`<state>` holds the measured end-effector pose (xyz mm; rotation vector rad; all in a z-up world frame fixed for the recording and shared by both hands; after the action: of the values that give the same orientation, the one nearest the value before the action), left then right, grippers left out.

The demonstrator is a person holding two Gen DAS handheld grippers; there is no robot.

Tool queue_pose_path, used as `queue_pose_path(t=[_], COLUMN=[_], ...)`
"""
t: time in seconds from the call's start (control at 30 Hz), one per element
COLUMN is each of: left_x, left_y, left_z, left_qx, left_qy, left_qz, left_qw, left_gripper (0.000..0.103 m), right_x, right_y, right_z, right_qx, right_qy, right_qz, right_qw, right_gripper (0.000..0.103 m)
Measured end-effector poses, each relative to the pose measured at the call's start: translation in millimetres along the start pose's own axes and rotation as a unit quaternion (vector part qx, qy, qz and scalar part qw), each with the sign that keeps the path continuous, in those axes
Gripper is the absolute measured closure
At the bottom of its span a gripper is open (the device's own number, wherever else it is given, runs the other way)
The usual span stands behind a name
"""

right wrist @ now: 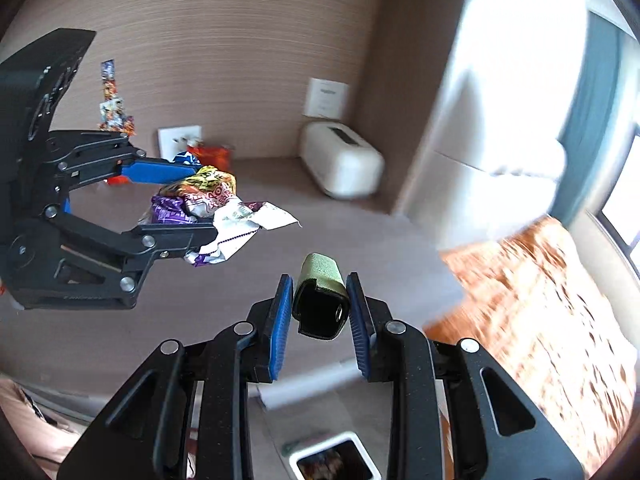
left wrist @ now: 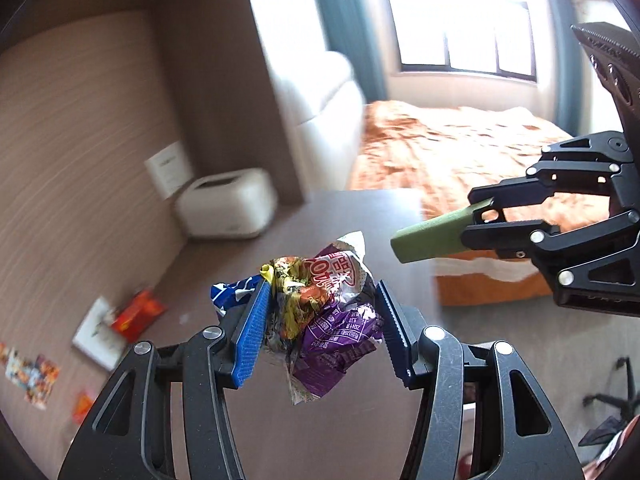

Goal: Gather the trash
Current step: 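Carry the chip bag and green tube with both tools over the bin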

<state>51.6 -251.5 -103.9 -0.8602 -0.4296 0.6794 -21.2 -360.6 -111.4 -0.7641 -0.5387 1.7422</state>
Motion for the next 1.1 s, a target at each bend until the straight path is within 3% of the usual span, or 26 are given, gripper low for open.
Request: queue_pose_path(t=[0.3,0.53,0.83,1.0,1.1], left_x=[-109,-176,-257,-296,-310], left_y=[5,27,99,167,210], left_z=[-31,-73,-169,-245,-287], left_qx=[0.029,0.075,0.155,0.206,0.235], left_qy=[0.080,0.135,0.190,0.223,0.239], left_qz=[-0.088,-0.159,-0.254,-0.291,-0.292], left_qw=[0.9925,0.9753,0.9354,0.9071,0.8957], left_gripper=[0.050,0.050,0.050,0.050,0.050], right_x=[-36,-54,-63,-58,-49], right_y=[89,166,278,358,406], right_z=[39,29,-34,-100,-142], right_qx=[0.062,0.112,0.173,0.207,0.222], right_qy=[0.047,0.050,0.027,-0.010,-0.034], right_qz=[-0.059,-0.098,-0.119,-0.117,-0.117], right_qw=[0.995,0.988,0.977,0.971,0.967], right_gripper=[0.074,0.074,0.074,0.074,0.074])
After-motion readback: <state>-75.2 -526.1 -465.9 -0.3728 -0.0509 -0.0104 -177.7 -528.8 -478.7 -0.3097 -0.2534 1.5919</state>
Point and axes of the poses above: each gripper's, at about its wrist camera, not at the fingertips, and z roughly against the way its jaws point, x to its left, y to its underside, the point moved 2 cm from there along -z, roughly the way its jaws point, and after that the axes turned 9 degrees about z, right-handed, at the moved point
